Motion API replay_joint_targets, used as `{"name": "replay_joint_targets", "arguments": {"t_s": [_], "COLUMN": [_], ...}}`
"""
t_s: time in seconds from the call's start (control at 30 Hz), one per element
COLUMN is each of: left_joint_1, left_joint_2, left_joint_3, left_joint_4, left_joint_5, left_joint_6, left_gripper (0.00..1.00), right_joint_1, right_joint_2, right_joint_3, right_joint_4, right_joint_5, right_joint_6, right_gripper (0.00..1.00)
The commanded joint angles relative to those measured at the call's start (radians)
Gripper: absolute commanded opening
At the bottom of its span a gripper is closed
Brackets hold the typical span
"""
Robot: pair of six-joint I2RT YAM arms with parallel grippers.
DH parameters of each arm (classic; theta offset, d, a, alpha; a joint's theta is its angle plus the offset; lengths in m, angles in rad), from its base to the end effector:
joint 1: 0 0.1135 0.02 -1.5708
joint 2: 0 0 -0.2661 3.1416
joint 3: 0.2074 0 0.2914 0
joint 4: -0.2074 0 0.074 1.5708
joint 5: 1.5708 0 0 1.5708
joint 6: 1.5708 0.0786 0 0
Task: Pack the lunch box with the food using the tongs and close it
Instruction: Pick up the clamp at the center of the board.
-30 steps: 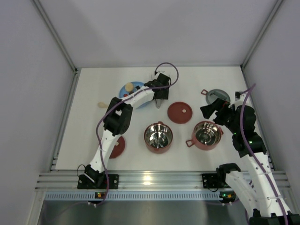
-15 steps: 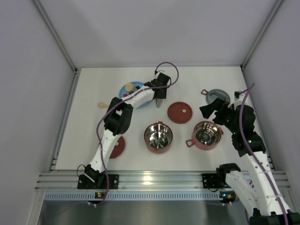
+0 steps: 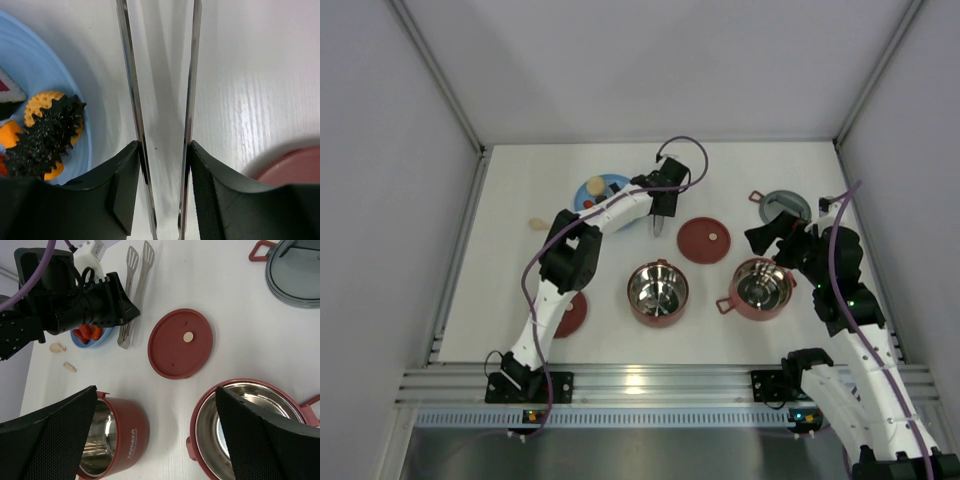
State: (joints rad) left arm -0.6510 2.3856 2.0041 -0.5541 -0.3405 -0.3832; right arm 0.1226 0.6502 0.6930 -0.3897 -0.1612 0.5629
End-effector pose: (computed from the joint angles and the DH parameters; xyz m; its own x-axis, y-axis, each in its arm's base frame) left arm 0.4840 -0.3357 0.1264 -0.7485 0.1272 -0.6508 0.1442 0.9892 0.0275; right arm 0.2298 0.0410 0.2952 -0.4297 0.4778 -0.7662 -0.0487 0.8351 0.5480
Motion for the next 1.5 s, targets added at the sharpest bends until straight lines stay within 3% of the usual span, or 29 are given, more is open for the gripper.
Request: {"name": "replay_joint_targets", "arguments": {"t_s": [0.0,0.8,1.47], "left_joint_1": [-0.027,-0.098,-0.121], "left_joint_2": [-0.135,-0.46,-0.973], "left_joint_3": [0.001,-0.182,-0.617], "left_joint_4": [-0.041,-0.107,-0.162], "left_joint_5": [-0.049,-0.149,-0.085], "left_joint_6": [0.03,0.027,-0.059], "left_gripper": [0.48,0.47,0.51], "right_joint_1": [-0.014,-0.014,-0.014], "right_joint_2": [-0.029,-0.129,-0.178], "right_joint_3": [-0.018,-0.073,-0.108], "right_joint_4": [0.063,0.041,0.035], "right_joint_5": [-0.009,-0.023,-0.054], "right_joint_6": [0.011,0.022,0.028], "right_gripper": [0.99,0.99,1.0]}}
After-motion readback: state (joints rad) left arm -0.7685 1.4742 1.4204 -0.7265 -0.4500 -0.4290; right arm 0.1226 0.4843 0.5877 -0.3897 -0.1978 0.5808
